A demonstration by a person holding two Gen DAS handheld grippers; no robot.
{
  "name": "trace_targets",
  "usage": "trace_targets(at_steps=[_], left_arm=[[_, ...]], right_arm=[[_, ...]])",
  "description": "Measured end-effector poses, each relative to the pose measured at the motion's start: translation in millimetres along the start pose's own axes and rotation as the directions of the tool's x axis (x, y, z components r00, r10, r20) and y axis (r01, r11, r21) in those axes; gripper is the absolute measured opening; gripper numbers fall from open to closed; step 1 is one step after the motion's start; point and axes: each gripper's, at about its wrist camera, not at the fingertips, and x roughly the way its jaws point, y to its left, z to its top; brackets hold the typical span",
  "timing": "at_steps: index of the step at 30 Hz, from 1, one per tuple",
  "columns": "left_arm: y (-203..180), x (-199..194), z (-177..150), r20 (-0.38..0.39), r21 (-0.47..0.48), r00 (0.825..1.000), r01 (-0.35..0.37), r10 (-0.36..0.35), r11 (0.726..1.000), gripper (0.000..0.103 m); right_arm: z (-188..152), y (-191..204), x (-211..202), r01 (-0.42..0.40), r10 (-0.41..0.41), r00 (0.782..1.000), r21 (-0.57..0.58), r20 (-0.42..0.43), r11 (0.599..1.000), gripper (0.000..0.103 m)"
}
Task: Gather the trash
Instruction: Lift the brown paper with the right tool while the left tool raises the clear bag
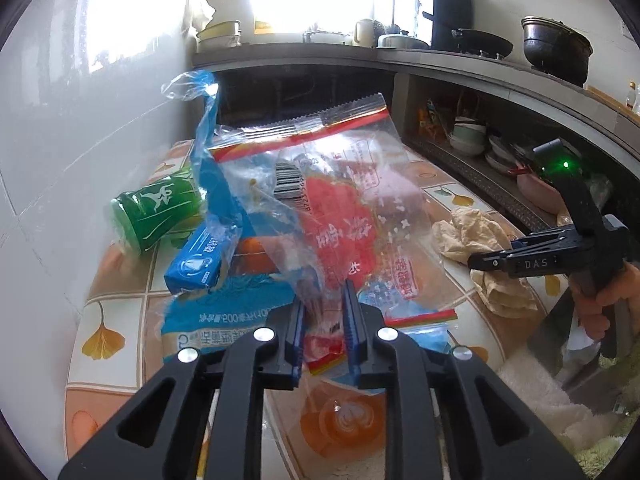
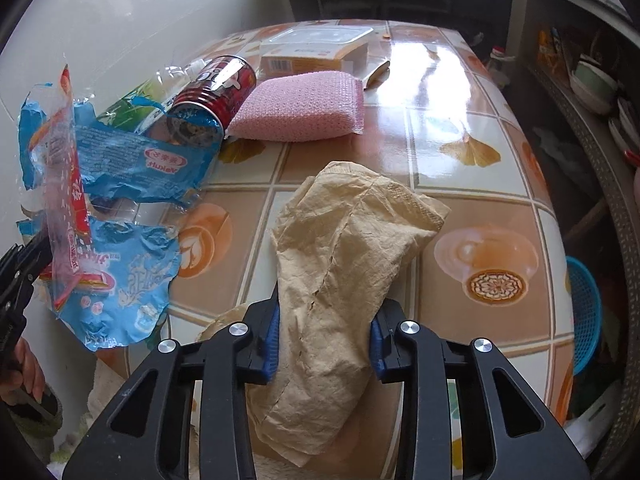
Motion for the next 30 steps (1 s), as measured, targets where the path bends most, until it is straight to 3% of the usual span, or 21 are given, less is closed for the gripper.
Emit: trace_targets(at_steps=[7,10,11,15,17,20,25,26,28,30], left_arm=[[8.5,-12.9,0.2,0.056,-0.045,0.998,0.011,-0.009,0.999,0.031],[11.7,-12.3,-0.2,0.046,-0.064,0.999,0.017,-0.014,0.998,0.05],[12.3,-11.5,0.1,0.042,-0.075,0.999,0.02,-0.016,0.997,0.051],[10.7,-7.2,0.7,0.025,-0.084,0.999,0.038,-0.036,0.996,0.051],[9.5,-3.0,0.9,0.011,-0.082,1.0,0.028,-0.028,0.996,0.039],[11.3,7.6,-0.3,-0.039,-0.104,0.999,0.027,-0.031,0.994,0.03],[15.6,15.1,-0.3,-0.083,-0.172,0.991,0.089,-0.104,0.981,0.03],[15.1,16.1,0.5,-0.089,-0.179,0.989,0.101,-0.119,0.979,0.034],[13.3,20.0,2.1,-0.106,-0.184,0.988,0.094,-0.115,0.978,0.044],[12.3,27.1,2.2,-0.142,-0.182,0.986,0.059,-0.086,0.981,0.045]], right_arm=[[-1.9,2.0,0.5,0.001,-0.001,1.0,-0.005,0.008,1.0,0.032],[-2.4,1.8,0.0,0.0,0.0,1.0,-0.007,0.009,1.0,0.032],[-2.2,1.9,0.0,0.0,0.0,1.0,-0.008,0.009,1.0,0.032],[-2.7,1.7,-0.6,0.0,0.0,1.0,-0.006,0.011,1.0,0.032],[-3.1,1.7,-1.1,0.0,0.0,1.0,-0.006,0.012,1.0,0.032],[-3.2,1.3,-1.4,-0.004,0.004,1.0,-0.003,0.014,1.0,0.032],[-3.7,1.3,-2.6,-0.005,0.005,1.0,-0.004,0.015,1.0,0.032],[-3.9,0.9,-2.7,-0.005,0.005,1.0,-0.005,0.015,1.0,0.032],[-4.0,0.7,-2.8,-0.007,0.007,1.0,-0.005,0.015,1.0,0.032],[-4.1,0.7,-2.8,-0.008,0.008,1.0,-0.003,0.016,1.0,0.032]])
